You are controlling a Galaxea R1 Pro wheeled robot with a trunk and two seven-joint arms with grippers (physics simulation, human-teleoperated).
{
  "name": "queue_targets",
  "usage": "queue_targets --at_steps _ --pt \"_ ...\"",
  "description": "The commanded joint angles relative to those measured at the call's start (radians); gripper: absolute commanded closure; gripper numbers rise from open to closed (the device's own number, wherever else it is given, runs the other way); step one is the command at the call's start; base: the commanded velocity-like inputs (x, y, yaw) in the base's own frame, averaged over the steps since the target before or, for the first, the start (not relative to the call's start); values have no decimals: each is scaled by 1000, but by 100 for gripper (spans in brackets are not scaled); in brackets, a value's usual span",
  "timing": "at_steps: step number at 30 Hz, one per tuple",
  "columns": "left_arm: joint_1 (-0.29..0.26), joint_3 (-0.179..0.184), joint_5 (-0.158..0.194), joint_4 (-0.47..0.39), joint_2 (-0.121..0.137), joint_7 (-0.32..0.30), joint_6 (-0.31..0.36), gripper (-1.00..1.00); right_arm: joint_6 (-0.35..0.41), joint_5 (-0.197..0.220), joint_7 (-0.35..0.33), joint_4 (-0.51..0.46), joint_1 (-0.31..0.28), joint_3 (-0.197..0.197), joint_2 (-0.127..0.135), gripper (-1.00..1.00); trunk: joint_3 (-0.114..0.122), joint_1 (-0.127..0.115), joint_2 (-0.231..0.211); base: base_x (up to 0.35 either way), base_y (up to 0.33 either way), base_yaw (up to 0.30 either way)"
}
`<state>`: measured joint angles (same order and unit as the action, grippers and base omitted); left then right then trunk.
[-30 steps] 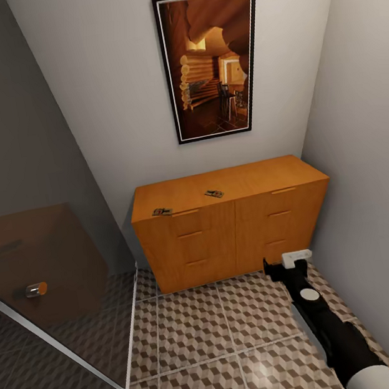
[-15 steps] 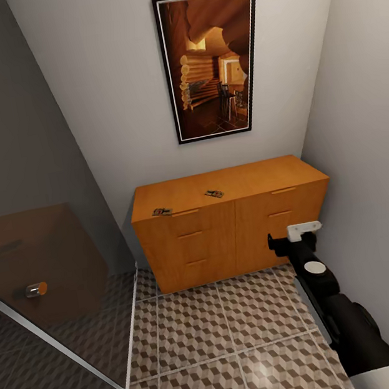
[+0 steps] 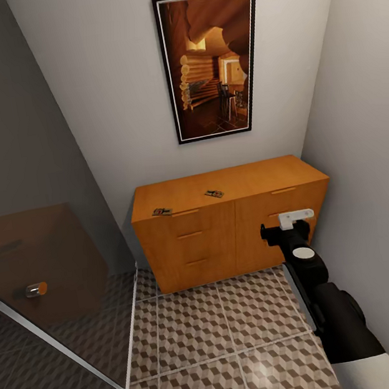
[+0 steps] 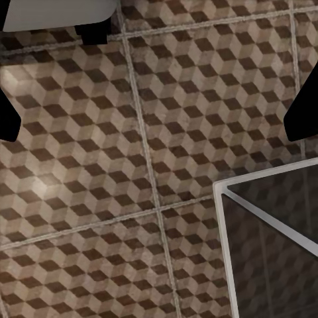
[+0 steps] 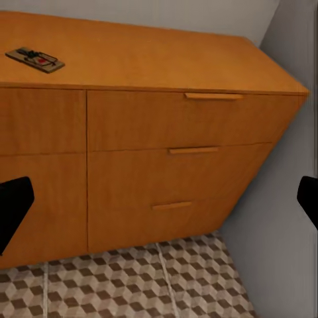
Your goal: Take the four mousetraps from the cabinet in the bathroom and place them on the bathroom floor. Make sure all four end up on the same floor surface, and ensure that at least two of them are either under or directly next to the same bathroom sink.
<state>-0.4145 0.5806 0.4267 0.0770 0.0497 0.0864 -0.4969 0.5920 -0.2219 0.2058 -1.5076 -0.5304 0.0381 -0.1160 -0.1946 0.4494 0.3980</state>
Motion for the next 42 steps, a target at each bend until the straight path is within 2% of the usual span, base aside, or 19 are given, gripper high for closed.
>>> queue_targets --at_steps 1,9,17,27,35,36,41,42 --pt "-1 8 4 3 -1 3 -5 -100 17 -11 3 -1 -9 1 -2 -100 -2 1 2 0 0 0" --pt "-1 8 4 3 -1 3 -5 -100 100 -35 1 -3 -81 2 -19 -100 -2 1 2 0 0 0" --pt "-1 8 4 3 -1 3 -5 -100 154 -37 -1 -1 -151 2 -22 -100 -2 1 2 0 0 0" --pt "-1 7 4 3 -1 3 -4 -100 265 -35 -17 21 -272 2 -22 -100 -2 1 2 0 0 0" --pt "-1 7 4 3 -1 3 -4 -100 290 -34 -51 151 -400 2 -21 -100 -2 1 2 0 0 0" --pt "-1 7 4 3 -1 3 -4 -100 290 -34 -60 199 -435 2 -21 -100 -2 1 2 0 0 0" --pt "-1 7 4 3 -1 3 -4 -100 285 -34 -90 340 -529 2 -20 -100 -2 1 2 0 0 0" --pt "-1 7 4 3 0 3 -4 -100 275 -34 -106 404 -569 2 -20 -100 -2 1 2 0 0 0"
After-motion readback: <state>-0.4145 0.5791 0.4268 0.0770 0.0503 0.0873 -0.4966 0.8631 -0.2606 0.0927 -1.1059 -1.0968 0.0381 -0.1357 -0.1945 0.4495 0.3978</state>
